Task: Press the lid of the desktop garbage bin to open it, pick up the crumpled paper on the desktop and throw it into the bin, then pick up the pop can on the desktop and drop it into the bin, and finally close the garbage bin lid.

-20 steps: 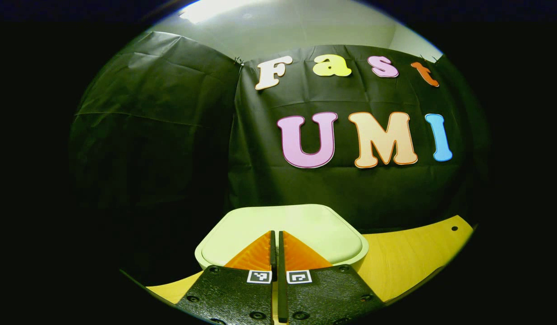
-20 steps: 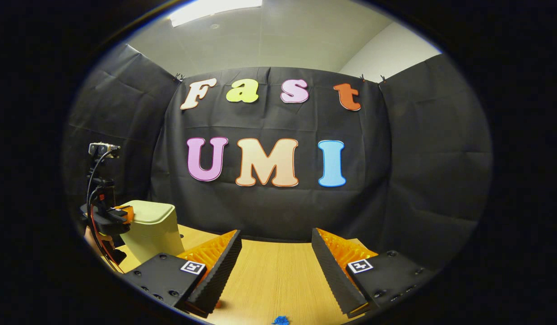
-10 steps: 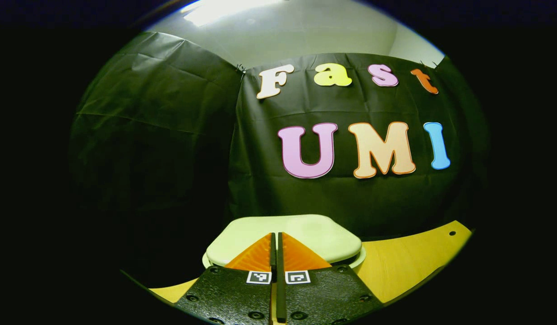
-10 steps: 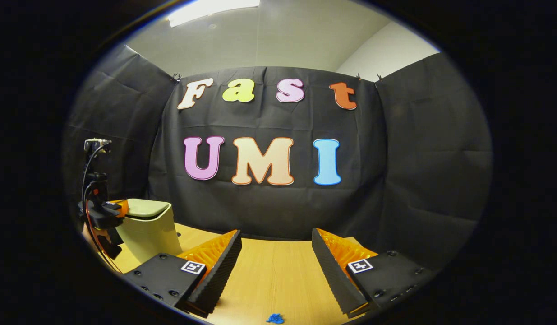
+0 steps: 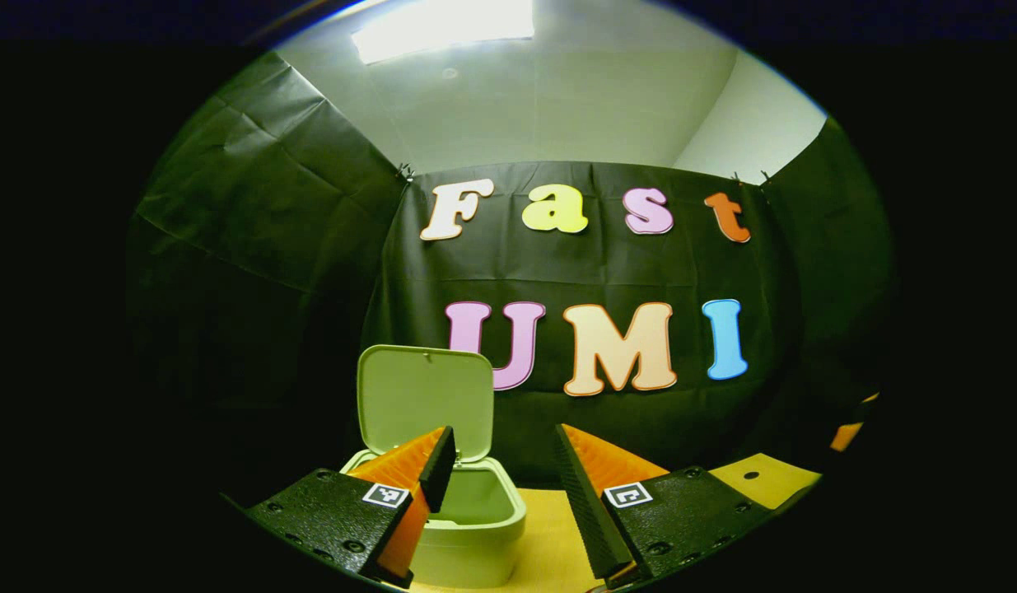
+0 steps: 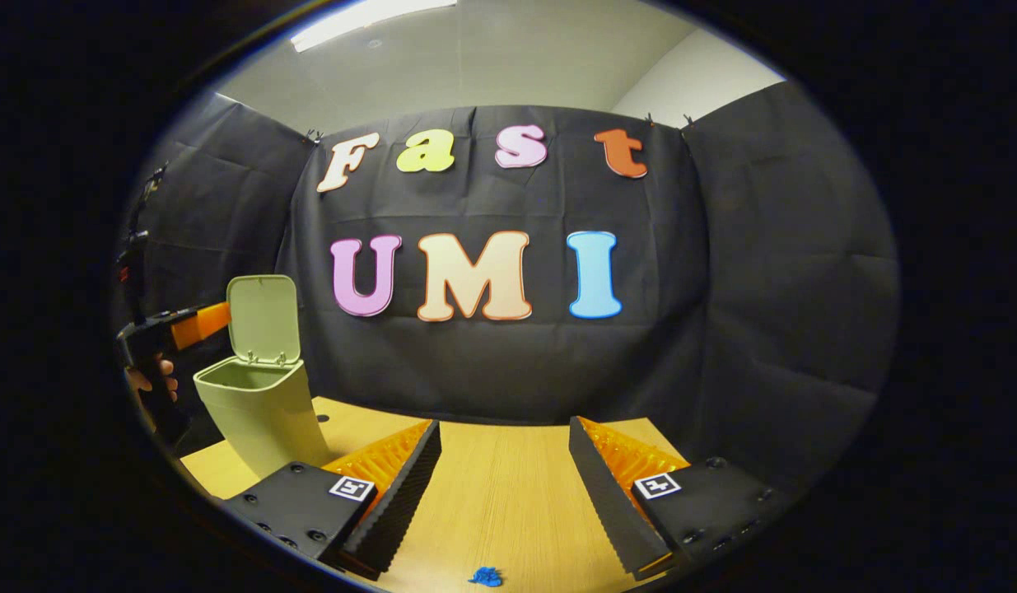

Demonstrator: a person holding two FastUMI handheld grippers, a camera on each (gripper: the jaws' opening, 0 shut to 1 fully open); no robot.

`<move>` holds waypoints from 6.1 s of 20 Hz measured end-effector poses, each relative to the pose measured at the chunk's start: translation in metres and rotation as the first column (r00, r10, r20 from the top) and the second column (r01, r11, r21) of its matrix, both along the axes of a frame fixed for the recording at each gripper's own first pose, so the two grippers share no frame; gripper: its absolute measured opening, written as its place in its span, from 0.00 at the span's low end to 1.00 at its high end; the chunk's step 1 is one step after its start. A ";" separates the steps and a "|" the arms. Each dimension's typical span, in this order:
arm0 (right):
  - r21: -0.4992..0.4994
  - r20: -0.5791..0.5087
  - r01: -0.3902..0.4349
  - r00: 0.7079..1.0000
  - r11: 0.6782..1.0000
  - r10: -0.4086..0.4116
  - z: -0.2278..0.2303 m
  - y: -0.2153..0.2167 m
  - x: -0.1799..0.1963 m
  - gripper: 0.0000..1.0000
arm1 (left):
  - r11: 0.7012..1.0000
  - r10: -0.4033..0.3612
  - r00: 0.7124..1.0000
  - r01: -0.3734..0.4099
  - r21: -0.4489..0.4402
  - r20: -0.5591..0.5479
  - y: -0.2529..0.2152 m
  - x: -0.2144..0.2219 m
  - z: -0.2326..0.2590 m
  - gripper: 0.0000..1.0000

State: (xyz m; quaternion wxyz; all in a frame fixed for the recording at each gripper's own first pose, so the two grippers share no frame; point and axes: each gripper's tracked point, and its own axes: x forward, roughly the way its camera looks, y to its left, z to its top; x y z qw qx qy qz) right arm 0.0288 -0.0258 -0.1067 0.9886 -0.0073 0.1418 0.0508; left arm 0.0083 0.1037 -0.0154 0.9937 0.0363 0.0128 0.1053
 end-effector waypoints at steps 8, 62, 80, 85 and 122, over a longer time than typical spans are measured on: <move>-0.028 -0.314 -0.175 0.936 0.984 0.157 -0.135 0.001 -0.007 0.99 | 0.999 0.014 1.000 -0.014 0.049 -0.002 -0.051 -0.036 0.011 0.82; 0.303 -0.009 -0.425 0.894 0.853 0.448 0.004 0.338 0.070 0.06 | 0.999 0.026 0.975 -0.019 0.035 -0.218 0.166 -0.063 -0.069 0.86; 0.338 0.029 -0.445 0.886 0.829 0.464 -0.011 0.390 0.076 0.97 | 1.000 0.010 0.964 -0.008 0.011 -0.267 0.173 -0.077 -0.082 0.86; 0.195 0.094 -0.376 0.927 0.906 0.364 0.004 0.312 0.085 0.97 | 0.994 -0.107 0.956 0.096 -0.051 -0.273 0.109 -0.062 -0.092 0.84; 0.046 -0.149 0.129 0.981 0.991 -0.121 -0.080 -0.038 0.001 0.97 | 0.887 -0.460 0.602 0.285 -0.363 -0.653 -0.129 -0.097 -0.324 0.76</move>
